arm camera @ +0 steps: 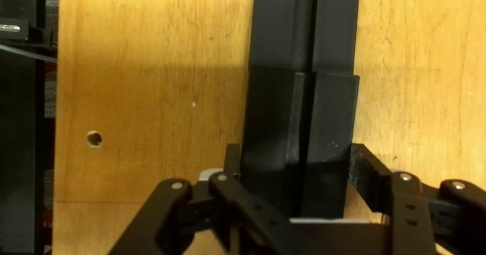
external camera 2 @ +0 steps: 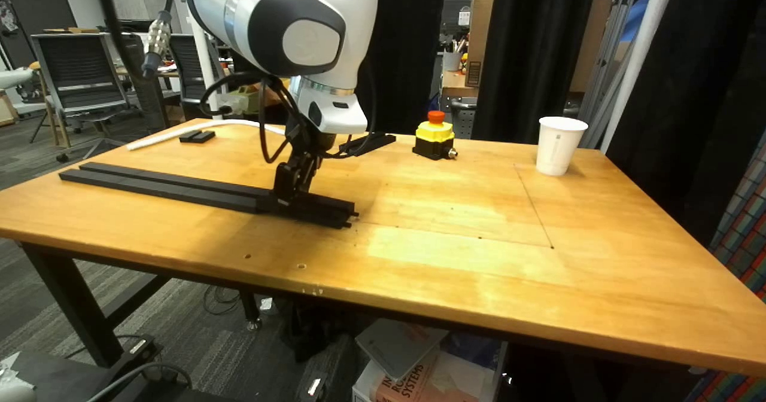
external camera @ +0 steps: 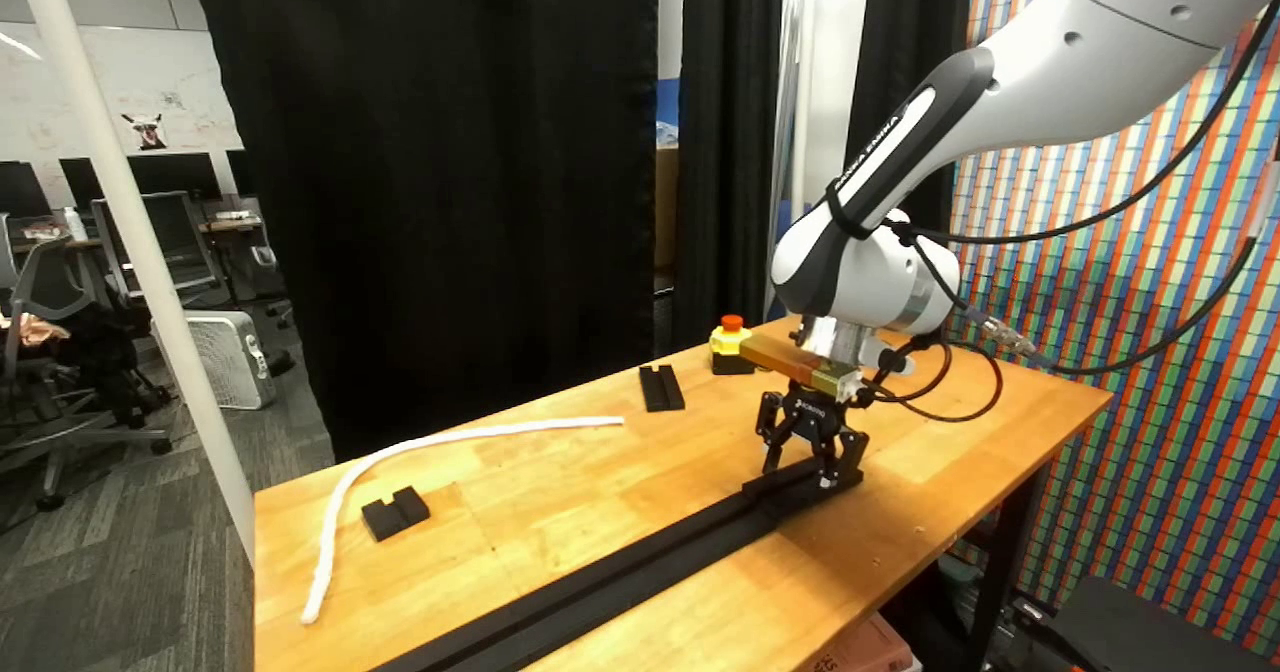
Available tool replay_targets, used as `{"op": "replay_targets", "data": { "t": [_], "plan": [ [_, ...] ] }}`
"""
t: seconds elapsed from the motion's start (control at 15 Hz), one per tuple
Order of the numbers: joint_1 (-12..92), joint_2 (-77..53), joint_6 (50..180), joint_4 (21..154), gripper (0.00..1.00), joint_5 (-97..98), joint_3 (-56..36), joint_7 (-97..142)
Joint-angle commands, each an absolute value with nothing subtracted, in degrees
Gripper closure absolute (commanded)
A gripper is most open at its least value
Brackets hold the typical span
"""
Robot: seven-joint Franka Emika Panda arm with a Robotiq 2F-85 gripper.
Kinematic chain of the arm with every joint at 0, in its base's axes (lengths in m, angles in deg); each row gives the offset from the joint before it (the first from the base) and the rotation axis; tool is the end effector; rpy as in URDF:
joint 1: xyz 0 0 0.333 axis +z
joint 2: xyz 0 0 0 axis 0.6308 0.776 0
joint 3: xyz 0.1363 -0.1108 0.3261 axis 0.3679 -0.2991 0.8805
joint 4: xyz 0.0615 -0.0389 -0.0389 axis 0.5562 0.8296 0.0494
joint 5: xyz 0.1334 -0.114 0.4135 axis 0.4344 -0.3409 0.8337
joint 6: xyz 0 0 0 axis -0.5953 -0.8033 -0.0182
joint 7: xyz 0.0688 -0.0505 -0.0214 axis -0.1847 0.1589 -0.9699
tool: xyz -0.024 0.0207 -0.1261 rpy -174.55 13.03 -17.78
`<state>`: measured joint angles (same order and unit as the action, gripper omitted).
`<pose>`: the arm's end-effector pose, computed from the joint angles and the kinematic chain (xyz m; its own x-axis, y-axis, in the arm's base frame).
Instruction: Connect the four black pieces closest to you together
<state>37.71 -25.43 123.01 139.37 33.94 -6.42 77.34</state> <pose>0.4853 -0.0107 0.2343 0.0597 -0.9485 -0.3111 -0.9982 -0.0584 -0.0133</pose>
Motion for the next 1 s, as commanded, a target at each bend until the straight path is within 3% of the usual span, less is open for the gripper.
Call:
{"op": "replay_targets", "data": {
  "t": [0.0,0.93],
  "plan": [
    [38.39,-27.18,125.23,141.41,0.53,35.38,-6.14,76.96],
    [38.94,-26.63,126.20,141.01,0.53,37.55,-5.60,76.24]
  ]
}}
